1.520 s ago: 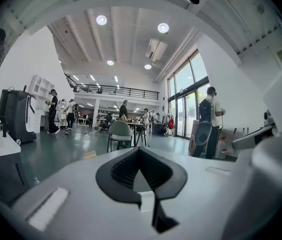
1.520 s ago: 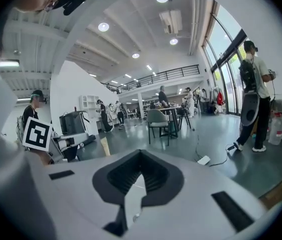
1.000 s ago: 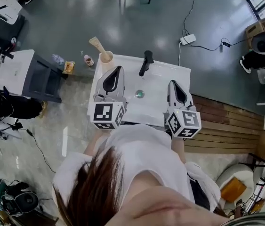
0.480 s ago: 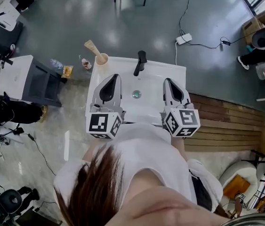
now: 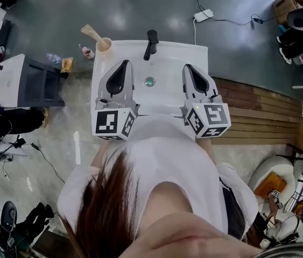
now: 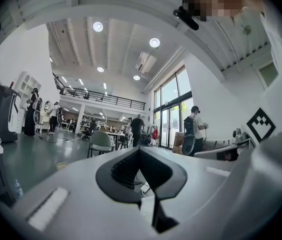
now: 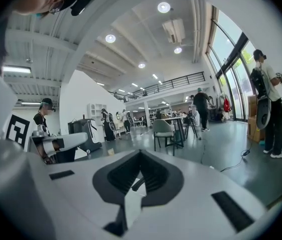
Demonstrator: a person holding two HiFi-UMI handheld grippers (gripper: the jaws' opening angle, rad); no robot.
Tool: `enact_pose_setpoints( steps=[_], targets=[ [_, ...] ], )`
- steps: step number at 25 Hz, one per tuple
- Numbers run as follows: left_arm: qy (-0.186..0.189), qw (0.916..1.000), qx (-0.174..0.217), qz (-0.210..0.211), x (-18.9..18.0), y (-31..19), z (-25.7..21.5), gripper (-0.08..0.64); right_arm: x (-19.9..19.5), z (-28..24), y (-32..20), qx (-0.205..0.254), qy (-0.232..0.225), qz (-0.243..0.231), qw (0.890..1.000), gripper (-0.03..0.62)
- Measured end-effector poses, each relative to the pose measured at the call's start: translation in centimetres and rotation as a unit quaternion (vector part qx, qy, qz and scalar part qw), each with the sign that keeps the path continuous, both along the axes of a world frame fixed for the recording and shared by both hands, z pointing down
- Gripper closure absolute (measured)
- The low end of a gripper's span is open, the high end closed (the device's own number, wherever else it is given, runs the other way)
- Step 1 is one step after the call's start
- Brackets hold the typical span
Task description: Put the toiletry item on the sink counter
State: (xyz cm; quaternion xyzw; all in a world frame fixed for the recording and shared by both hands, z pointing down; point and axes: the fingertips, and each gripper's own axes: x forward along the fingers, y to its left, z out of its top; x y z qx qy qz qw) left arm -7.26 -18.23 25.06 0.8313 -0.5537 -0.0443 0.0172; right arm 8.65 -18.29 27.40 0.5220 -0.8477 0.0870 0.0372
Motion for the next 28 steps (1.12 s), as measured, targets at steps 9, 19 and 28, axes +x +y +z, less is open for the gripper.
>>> enact_pose_setpoints(
  steps=[9, 19, 28],
  targets=[
    [0.006, 0.9997, -0.023, 0.009, 1.0, 1.1, 0.8, 0.552, 1.4, 0.6, 1.5, -0.018, 0.000, 0.016, 1.000, 0.588],
    [-0.001, 0.9969, -0.068, 0.040, 1.4, 1.5, 1.8, 0.552, 3.8, 0.4, 2.3, -0.030, 0.000, 0.026, 0.999, 0.588],
    [-0.003, 0.9964, -0.071, 0.047, 1.1, 1.6, 1.6, 0.551, 5.9, 0.4, 2.1, -0.038, 0.034, 0.056, 0.997, 0.588]
  ],
)
